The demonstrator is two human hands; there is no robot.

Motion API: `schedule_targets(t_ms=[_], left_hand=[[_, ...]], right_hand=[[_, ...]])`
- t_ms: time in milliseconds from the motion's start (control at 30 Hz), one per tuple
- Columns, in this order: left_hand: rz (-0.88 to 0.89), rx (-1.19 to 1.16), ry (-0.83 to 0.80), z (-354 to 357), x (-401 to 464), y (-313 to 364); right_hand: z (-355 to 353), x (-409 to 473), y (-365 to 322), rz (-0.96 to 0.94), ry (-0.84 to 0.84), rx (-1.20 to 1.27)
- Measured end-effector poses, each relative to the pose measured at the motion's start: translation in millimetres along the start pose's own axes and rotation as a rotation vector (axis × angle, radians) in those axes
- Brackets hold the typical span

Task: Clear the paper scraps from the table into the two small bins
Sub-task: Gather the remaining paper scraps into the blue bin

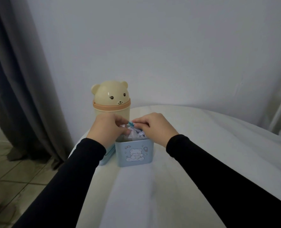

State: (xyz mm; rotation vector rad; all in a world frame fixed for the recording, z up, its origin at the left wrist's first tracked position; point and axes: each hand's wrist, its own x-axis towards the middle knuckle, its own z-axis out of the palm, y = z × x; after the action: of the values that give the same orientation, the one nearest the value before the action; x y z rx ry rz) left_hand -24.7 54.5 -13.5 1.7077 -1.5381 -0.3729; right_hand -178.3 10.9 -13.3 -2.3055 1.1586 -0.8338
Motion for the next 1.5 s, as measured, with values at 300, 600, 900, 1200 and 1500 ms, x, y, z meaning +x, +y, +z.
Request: schedule_targets(t_ms=[300,600,900,1200,1500], left_hand=[[0.112,-0.052,-0.007,1.0,-5.5,0.6],[0.247,0.184,0.105,10.5,-12.4,11.6],[0.527,0.208,-0.053,80.2,-56.9,54.6],[0.107,0.505,-0.225,155.6,-71.6,44.3],[0.172,0.290,-0.187,168.8,-57.9,38.1]], right_hand=[[-14.0,-5.2,1.0,-0.009,0.038,-0.073],[-19.1,-15.3,1.9,-0.004,0.095,-0.052],[-49.6,-87.8,64.1,0.262,0.286,-0.110],[-60.4,-141.4,120.0,0.634,0.168,-0.296],[-61.0,-127.5,135.6,0.655,0.155,-0.217]])
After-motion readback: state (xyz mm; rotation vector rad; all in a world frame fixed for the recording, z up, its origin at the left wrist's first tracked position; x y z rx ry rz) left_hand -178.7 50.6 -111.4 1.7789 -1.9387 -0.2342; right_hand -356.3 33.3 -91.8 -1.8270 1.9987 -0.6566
